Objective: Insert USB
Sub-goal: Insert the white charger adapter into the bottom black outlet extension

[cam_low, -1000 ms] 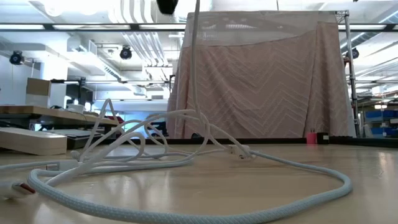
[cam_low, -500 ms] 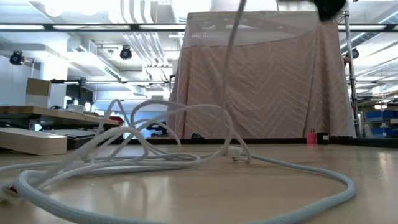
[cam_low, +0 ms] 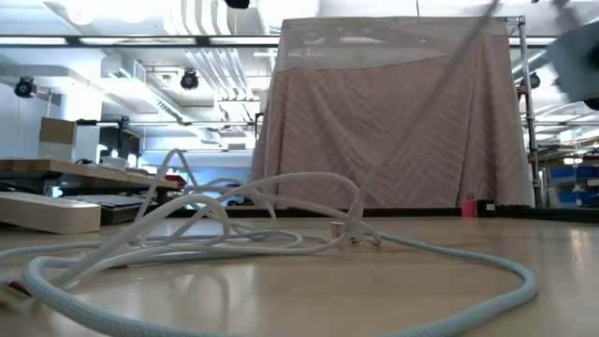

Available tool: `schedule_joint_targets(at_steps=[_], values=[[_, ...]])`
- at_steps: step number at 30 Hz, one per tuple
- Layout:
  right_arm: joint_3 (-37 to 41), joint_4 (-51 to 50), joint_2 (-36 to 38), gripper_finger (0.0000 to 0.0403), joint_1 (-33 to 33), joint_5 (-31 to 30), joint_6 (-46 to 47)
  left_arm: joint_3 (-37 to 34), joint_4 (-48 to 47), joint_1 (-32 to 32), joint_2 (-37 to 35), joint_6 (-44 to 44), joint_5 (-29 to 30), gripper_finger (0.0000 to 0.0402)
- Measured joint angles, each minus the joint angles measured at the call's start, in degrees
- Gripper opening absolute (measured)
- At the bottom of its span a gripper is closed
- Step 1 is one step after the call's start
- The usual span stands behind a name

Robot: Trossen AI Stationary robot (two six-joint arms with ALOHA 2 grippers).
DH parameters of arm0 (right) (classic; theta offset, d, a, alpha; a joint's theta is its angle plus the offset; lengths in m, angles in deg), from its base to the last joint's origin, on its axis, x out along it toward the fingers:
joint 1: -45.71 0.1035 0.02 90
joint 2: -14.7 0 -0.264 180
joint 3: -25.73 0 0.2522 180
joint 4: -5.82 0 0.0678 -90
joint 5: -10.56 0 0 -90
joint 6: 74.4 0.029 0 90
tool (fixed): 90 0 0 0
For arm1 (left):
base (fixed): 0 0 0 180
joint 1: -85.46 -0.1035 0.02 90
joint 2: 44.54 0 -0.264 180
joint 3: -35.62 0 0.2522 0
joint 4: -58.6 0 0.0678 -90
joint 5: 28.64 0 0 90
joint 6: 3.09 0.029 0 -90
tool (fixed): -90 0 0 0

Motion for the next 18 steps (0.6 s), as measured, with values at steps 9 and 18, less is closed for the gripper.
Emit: schedule_joint_targets(at_steps=[9,18], values=[[6.1,4.19,9.71,0.0105,-6.77,24.75,-20.1,0.0,1.05,-0.15,0.02,3.61,-3.6,0.0118],[20.6,34.75,11.85,0.0105,-15.09,44.89,-31.77,0.02,4.86,-0.33,0.04,3.98,-4.0,0.0116]])
